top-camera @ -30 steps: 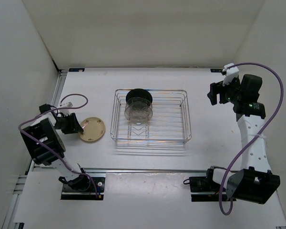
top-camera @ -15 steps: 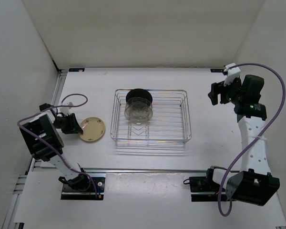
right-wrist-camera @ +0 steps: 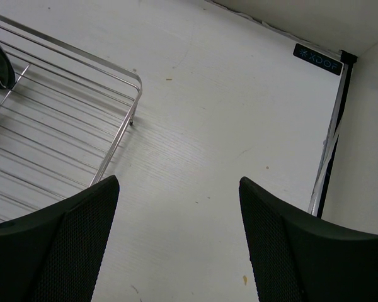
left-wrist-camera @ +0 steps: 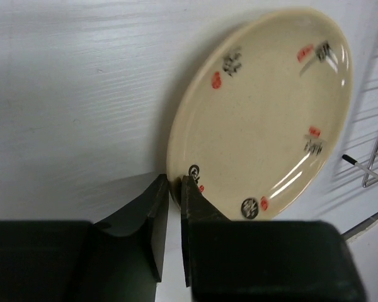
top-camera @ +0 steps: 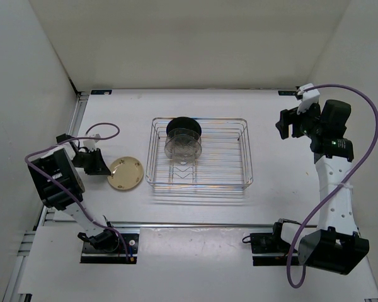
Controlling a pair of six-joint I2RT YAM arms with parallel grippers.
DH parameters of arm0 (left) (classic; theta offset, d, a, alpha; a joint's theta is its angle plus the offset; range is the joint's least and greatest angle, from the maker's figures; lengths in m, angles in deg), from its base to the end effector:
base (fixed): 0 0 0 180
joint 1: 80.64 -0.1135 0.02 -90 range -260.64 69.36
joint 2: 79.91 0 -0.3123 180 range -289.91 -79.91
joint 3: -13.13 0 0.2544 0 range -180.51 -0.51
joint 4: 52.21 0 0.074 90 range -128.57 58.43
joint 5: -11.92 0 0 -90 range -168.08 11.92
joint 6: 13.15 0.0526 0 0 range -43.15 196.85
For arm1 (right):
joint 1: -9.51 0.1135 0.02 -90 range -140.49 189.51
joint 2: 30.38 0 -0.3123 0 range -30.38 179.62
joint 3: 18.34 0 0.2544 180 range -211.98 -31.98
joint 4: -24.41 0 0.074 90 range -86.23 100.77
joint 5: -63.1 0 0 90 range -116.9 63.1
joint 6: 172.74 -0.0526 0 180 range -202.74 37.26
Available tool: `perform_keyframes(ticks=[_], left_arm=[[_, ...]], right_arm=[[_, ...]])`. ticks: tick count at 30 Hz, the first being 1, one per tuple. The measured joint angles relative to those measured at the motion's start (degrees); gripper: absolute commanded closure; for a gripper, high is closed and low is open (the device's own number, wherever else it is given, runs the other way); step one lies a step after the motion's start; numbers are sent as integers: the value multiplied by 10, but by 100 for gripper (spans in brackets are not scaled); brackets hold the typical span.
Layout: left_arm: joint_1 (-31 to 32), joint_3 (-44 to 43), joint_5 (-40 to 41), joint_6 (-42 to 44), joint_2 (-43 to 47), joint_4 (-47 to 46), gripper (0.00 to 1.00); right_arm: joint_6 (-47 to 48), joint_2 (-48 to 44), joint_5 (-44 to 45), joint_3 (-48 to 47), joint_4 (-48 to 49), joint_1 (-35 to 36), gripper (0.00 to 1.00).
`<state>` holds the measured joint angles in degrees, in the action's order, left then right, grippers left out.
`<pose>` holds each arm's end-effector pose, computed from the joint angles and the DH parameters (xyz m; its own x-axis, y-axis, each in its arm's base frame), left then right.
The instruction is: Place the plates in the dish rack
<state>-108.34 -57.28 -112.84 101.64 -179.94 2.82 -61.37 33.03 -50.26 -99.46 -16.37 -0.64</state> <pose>0.2853 0.1159 0.1786 -0.9407 -0.1048 -0.3227 0.0657 0.8769 -0.4763 0.2351 -0.0209 0.4222 -0.2873 -0.2884 -0.9134 -0.3243 0.9266 -0.1906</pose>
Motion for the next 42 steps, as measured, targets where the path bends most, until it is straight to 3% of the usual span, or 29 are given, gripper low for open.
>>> perform_keyframes(ticks=[2, 16, 20, 25, 29, 32, 38, 42], left_arm=[[2, -1, -4, -2, 0, 4, 90], [-3, -23, 5, -2, 24, 30, 90], [-7, -123, 32, 3, 54, 70, 90], [16, -356, 79, 14, 70, 126, 90], [98, -555, 132, 36, 67, 174, 90], [203, -610, 190, 66, 83, 179, 90], [459, -436, 353, 156, 158, 144, 90], [571, -337, 453, 209, 167, 106, 90]], right_arm=[[0, -3, 0, 3, 0, 0, 20], [0, -21, -8, 33, -1, 0, 20], [2, -21, -8, 54, 1, 0, 20], [9, -22, -5, 89, 7, 0, 20], [15, -22, -2, 116, 9, 0, 20], [16, -22, 1, 127, 14, 0, 20], [16, -23, 9, 133, 21, 0, 20], [16, -24, 10, 142, 24, 0, 20]])
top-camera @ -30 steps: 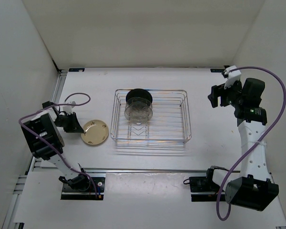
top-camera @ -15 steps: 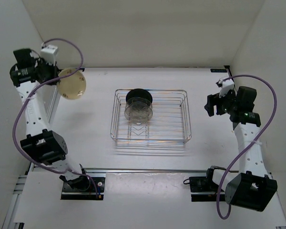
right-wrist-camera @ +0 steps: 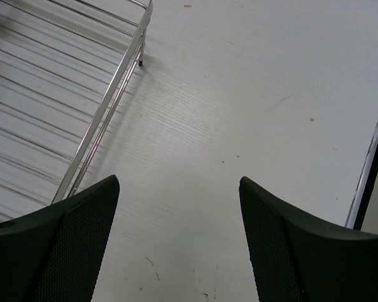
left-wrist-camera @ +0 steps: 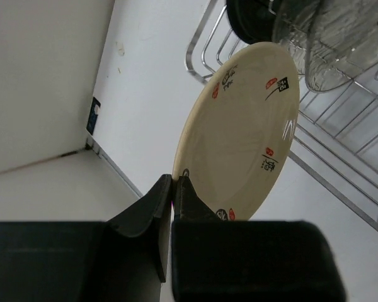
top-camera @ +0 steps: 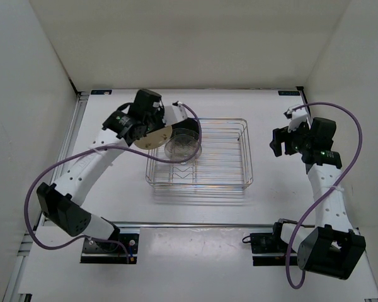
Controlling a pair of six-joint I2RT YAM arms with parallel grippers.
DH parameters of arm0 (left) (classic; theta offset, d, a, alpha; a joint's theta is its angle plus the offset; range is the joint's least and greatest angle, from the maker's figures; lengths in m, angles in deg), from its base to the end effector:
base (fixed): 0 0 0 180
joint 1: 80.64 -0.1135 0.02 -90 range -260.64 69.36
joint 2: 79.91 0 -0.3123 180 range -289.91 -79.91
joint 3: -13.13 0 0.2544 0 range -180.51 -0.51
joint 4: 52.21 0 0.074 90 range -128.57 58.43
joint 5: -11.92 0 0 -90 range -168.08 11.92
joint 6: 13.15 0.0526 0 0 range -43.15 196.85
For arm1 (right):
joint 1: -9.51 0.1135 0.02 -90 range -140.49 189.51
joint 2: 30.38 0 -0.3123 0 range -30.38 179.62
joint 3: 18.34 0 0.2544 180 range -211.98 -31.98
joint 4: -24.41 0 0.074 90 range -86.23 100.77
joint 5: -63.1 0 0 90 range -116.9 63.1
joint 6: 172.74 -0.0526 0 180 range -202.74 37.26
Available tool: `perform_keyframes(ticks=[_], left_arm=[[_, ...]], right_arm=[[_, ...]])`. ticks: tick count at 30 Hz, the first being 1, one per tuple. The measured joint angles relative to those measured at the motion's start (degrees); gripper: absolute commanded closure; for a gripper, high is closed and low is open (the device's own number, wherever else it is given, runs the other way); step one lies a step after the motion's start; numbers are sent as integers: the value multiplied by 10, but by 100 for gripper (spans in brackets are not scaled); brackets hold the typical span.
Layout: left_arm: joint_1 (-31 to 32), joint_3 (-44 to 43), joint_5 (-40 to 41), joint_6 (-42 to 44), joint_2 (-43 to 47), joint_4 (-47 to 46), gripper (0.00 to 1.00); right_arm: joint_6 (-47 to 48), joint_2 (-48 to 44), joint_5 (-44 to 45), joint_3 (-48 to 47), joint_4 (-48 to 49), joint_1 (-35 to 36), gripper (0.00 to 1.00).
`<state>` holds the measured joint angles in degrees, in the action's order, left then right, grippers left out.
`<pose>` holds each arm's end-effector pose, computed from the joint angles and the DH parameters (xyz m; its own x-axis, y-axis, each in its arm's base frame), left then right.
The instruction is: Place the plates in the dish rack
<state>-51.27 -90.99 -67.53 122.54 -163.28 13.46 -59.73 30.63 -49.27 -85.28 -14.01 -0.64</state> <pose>0.2756 -0.1441 0.4251 -0.1657 0.9005 -0.4021 0.6982 0.3951 0.5970 0.2251 -0.0200 0.3471 -0.4269 -0.2908 -0.8563 -0.3475 0.9269 -0.1415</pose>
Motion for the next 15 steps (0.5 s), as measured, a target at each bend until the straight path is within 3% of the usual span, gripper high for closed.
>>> perform_keyframes(ticks=[6, 15], left_arm=[[99, 44, 109, 64, 12, -70, 90], [187, 54, 189, 132, 37, -135, 90]], right_arm=[[-1, -1, 2, 6, 5, 0, 20], [-5, 0, 2, 7, 10, 0, 19]])
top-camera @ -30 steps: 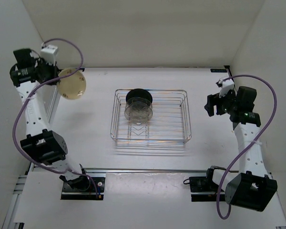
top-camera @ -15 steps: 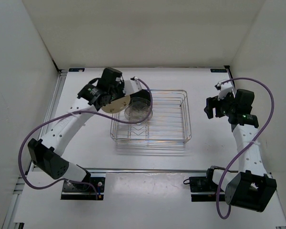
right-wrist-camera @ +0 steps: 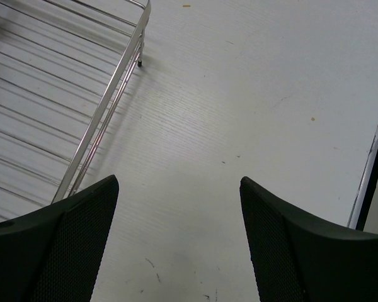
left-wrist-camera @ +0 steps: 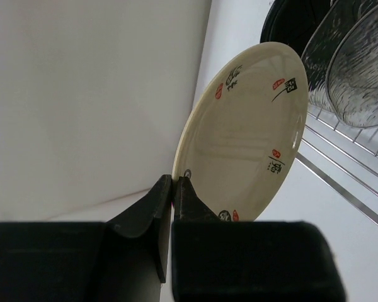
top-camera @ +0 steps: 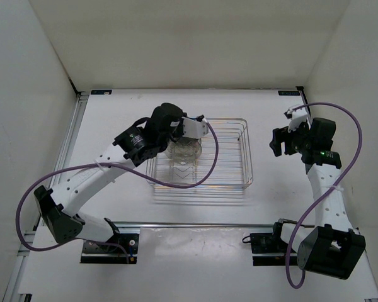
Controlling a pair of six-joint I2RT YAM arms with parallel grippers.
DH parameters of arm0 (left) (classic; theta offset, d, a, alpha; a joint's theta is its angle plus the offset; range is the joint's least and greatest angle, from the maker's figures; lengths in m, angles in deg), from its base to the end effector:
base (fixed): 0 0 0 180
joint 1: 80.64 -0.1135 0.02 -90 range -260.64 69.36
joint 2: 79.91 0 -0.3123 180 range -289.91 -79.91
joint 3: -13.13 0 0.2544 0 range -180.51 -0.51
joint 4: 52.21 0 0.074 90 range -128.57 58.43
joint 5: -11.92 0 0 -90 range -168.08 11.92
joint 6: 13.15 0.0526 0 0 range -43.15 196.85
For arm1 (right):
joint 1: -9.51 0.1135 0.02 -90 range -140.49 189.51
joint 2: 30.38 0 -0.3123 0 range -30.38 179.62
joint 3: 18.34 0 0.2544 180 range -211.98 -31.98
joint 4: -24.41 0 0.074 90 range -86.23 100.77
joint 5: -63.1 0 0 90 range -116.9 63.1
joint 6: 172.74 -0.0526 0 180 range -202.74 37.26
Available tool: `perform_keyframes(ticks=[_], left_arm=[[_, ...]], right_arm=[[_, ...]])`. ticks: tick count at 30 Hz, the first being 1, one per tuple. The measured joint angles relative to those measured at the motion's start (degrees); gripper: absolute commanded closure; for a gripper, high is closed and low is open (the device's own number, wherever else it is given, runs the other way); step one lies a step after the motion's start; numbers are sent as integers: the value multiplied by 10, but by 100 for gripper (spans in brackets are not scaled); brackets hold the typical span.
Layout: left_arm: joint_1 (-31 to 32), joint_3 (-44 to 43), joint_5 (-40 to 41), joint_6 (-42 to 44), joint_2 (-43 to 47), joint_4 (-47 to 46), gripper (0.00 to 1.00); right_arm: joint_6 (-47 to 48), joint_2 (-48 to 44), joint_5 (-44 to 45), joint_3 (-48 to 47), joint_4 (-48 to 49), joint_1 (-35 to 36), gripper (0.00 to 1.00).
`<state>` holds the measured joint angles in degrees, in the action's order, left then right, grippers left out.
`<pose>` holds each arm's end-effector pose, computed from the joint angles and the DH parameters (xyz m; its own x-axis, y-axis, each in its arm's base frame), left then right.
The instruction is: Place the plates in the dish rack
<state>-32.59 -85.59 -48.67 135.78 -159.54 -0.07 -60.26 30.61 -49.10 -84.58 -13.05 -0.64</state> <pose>0.2228 -0.2093 0.4386 0.1311 0.9703 -0.2032 0.5046 0.1111 0.8562 0.2257 -0.0202 0.3445 -0.4269 -0.2832 -0.8588 -0.3406 0.9301 -0.1374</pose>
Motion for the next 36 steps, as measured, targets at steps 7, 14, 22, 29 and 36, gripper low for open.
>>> perform_keyframes(ticks=[7, 14, 22, 29, 36], left_arm=[[45, 2, 17, 25, -2, -8, 90], [68, 4, 18, 30, -13, -10, 90], [76, 29, 16, 14, -24, -13, 90], [81, 32, 10, 0, -28, -13, 90], [81, 33, 0, -12, -36, -13, 90]], right_arm=[[-9, 5, 0, 0, 4, 0, 19], [-11, 6, 0, 0, 7, 0, 19], [-14, 6, 0, 1, 14, 0, 19], [-14, 6, 0, 11, 17, 0, 19], [-14, 6, 0, 11, 17, 0, 19]])
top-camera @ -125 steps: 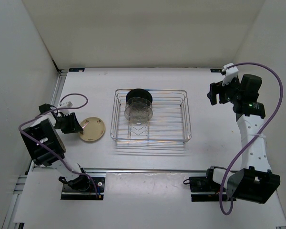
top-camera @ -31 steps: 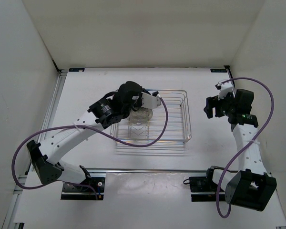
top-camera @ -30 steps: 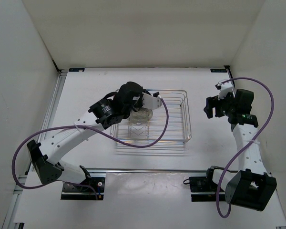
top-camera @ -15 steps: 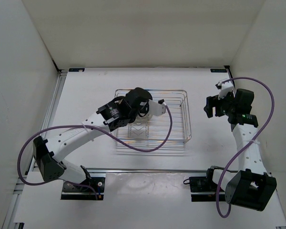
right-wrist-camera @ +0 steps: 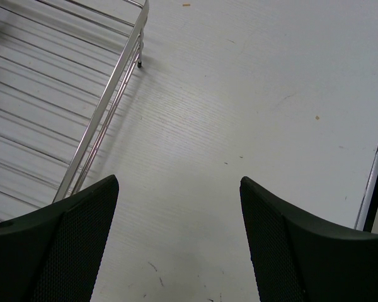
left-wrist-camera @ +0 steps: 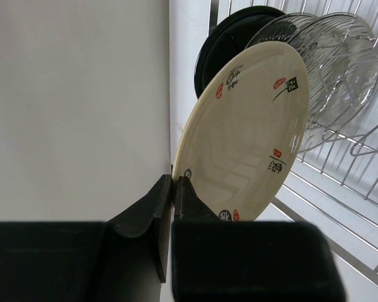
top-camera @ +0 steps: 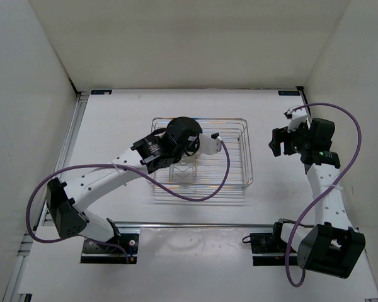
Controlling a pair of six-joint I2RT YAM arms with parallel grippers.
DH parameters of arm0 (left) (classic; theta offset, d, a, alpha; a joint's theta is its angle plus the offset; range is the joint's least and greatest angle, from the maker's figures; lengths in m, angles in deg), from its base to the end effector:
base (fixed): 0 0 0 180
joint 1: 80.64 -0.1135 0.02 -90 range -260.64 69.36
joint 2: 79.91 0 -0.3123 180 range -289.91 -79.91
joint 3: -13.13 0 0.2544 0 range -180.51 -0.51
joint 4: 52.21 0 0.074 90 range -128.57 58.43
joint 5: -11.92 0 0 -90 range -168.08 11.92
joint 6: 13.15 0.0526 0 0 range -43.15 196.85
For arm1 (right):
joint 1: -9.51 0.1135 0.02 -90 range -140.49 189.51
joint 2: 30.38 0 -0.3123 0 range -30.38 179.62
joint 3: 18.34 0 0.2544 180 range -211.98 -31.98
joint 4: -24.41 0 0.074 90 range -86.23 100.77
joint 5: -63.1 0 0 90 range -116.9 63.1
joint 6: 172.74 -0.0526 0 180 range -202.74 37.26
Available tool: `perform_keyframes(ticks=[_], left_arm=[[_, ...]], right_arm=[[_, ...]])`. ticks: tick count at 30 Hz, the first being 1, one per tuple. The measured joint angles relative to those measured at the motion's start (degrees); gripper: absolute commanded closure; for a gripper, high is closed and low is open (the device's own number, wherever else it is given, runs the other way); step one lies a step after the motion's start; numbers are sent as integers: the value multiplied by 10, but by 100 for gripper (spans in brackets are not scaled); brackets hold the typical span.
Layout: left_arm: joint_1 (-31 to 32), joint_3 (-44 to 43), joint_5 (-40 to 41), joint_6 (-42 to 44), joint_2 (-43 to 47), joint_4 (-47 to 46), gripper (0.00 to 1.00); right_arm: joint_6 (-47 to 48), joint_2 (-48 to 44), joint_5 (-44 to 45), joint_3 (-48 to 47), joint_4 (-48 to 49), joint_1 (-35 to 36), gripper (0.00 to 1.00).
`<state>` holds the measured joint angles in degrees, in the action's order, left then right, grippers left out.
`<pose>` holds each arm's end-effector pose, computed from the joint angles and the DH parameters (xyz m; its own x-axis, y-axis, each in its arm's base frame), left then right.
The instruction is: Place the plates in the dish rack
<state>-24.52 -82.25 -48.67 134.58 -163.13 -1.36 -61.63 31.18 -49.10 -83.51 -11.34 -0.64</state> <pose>0.2028 -0.2557 0.4023 0.2448 0.9567 -0.1572 0.5667 -0.0096 0.8239 0.2290 -0.0208 0.3389 -0.4339 -0.2611 -0.8623 -0.3302 0.9366 -0.1174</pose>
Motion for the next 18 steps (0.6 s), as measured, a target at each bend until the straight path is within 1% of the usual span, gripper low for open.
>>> perform_keyframes(ticks=[18], left_arm=[[0, 26, -27, -13, -23, -5, 90]], right_arm=[[-8, 0, 0, 0, 0, -5, 19]])
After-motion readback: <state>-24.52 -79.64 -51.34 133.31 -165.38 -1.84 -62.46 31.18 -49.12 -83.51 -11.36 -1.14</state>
